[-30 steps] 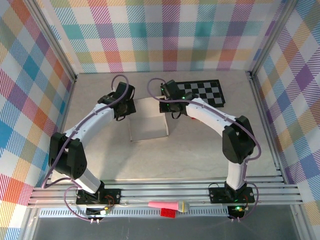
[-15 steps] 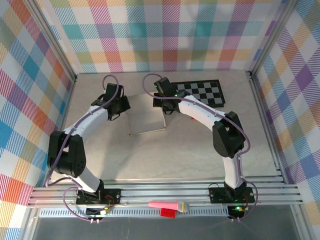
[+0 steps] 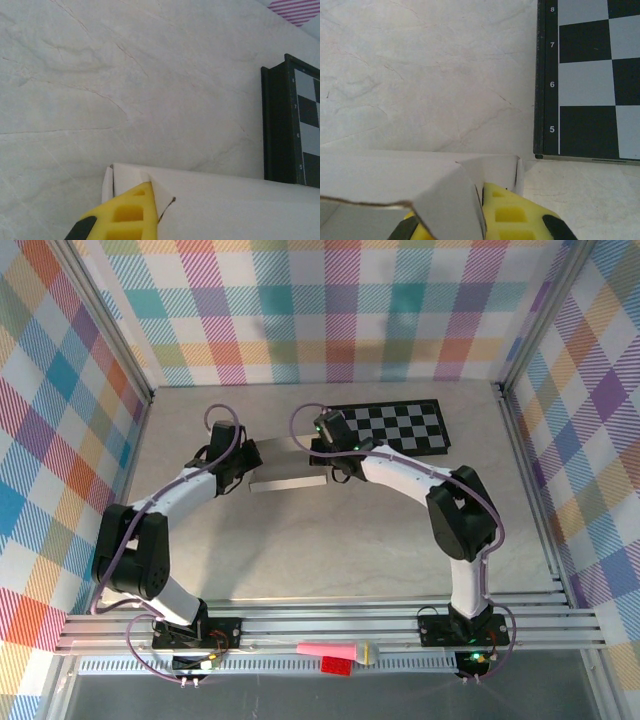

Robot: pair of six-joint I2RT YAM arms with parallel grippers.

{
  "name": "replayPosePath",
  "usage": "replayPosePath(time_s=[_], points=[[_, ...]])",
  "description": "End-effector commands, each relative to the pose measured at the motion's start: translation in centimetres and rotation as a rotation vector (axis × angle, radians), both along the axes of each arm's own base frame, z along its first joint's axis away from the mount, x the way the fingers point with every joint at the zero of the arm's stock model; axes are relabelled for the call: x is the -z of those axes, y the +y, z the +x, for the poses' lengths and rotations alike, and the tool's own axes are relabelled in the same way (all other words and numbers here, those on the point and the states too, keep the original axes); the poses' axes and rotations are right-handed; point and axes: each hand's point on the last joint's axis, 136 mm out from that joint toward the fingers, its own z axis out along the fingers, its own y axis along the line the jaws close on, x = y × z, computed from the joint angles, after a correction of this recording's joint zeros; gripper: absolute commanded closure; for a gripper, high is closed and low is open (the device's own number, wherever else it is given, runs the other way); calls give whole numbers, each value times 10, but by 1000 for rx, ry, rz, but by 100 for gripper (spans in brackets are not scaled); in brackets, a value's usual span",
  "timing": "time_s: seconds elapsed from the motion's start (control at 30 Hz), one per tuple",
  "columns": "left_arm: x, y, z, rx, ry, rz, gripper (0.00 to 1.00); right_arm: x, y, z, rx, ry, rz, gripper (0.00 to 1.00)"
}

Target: Fold the paper box

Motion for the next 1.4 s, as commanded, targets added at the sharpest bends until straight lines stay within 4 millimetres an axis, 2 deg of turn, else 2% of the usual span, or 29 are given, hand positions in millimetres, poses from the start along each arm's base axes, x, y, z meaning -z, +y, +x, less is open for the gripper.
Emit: replayPosePath(time_s=[0.0,0.2,0.4,0.43,0.5,0.57,0.7,0.8,0.9,0.97,1.13,1.37], points=[[-37,-34,-2,93,-97,-174,100,0,13,-17,-56,19,34,100],[-24,-36,-28,97,-74,-151,100,4,10,-30,-72,45,36,100],[-12,-37,-43,112,-52,-113,100,8,6,-43,-73,91,26,100],[-10,-38,-45,119,-46,-102,100,8,5,-45,-70,106,24,97],[-6,-40,-49,130,-38,-71,100,6,2,-52,-58,149,28,80],[-2,-40,-52,134,-29,-40,100,0,2,-60,-58,189,49,70],[-2,-39,-57,130,-33,25,100,-17,-3,-82,-38,281,114,55],[-4,-37,-61,125,-44,63,100,-33,-7,-97,-20,339,158,50],[-4,-39,-64,131,-54,90,100,-55,-10,-112,6,428,256,35],[-4,-41,-66,138,-57,105,100,-63,-12,-120,19,497,296,30],[1,-47,-71,147,-59,124,100,-79,-17,-131,32,627,358,27],[8,-54,-78,156,-54,129,100,-66,-32,-133,20,627,306,27]])
